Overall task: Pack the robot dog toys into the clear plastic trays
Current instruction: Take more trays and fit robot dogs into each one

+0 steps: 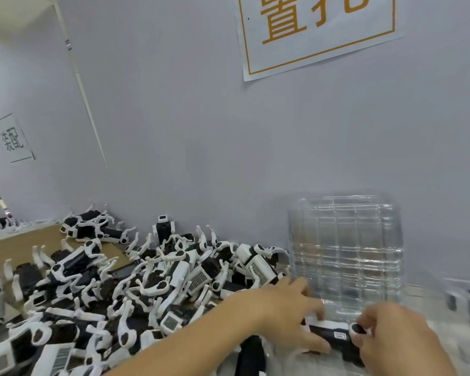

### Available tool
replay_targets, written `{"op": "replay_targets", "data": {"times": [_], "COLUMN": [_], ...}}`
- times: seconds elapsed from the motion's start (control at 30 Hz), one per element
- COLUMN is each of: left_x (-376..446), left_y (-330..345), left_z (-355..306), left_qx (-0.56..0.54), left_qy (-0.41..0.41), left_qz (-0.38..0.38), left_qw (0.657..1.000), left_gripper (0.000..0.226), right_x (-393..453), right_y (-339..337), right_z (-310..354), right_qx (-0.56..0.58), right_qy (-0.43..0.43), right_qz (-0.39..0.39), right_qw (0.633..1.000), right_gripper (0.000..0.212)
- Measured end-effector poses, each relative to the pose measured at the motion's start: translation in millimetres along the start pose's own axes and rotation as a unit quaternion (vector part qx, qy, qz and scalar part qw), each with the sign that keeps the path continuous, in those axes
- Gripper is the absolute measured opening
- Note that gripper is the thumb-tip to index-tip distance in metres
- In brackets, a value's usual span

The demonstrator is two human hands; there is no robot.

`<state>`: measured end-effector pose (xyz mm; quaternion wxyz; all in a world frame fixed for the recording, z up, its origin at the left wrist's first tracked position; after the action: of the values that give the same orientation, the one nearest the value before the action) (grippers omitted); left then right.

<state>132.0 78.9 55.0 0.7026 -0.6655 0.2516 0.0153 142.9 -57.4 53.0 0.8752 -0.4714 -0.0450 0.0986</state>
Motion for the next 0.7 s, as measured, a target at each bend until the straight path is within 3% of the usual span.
{"op": "replay_targets", "data": {"times": [0.07,0.23,0.4,0.57,0.7], "left_x": [7.0,0.2,-5.1,5.2,0.8], "left_y": [6.3,-1.4,11.2,19.1,20.6], "left_z": [-2.3,-2.7,-18.3,-24.3,-20.9], "left_qx": [0.014,-0.112,-0.128,-0.145,-0.166], "left_qy": [-0.021,-0.023,-0.044,-0.106,-0.082], "left_qz": [0.007,-0.034,0.072,-0.026,-0.085], "left_qw": [1.000,0.993,0.988,0.983,0.979], "left_gripper": [0.049,0.050,0.069,0.064,0.060], "right_x": [-1.8,-5.0,-5.8,-7.0,-5.9], "right_y": [0.5,-2.1,-11.8,-11.5,-13.0], "right_z": [1.9,3.0,-2.2,-4.2,-5.8], "right_qx": [-0.003,-0.005,0.041,0.045,0.030], "right_qy": [-0.002,-0.003,-0.013,-0.015,-0.017], "right_qz": [0.003,-0.016,-0.043,-0.050,-0.052], "right_qw": [1.000,1.000,0.998,0.998,0.998], "right_gripper": [0.008,0.010,0.023,0.023,0.026]}}
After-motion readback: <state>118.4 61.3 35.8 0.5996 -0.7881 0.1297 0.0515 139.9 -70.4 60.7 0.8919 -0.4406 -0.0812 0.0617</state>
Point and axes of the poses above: each hand's wrist, its own x-axis towards the middle knuckle, its own y-axis out of the palm, z = x × y, the point moved 10 cm from there along x, towards the middle knuckle, and after that the axes turned 6 degrees about z, right-handed, at the moved point
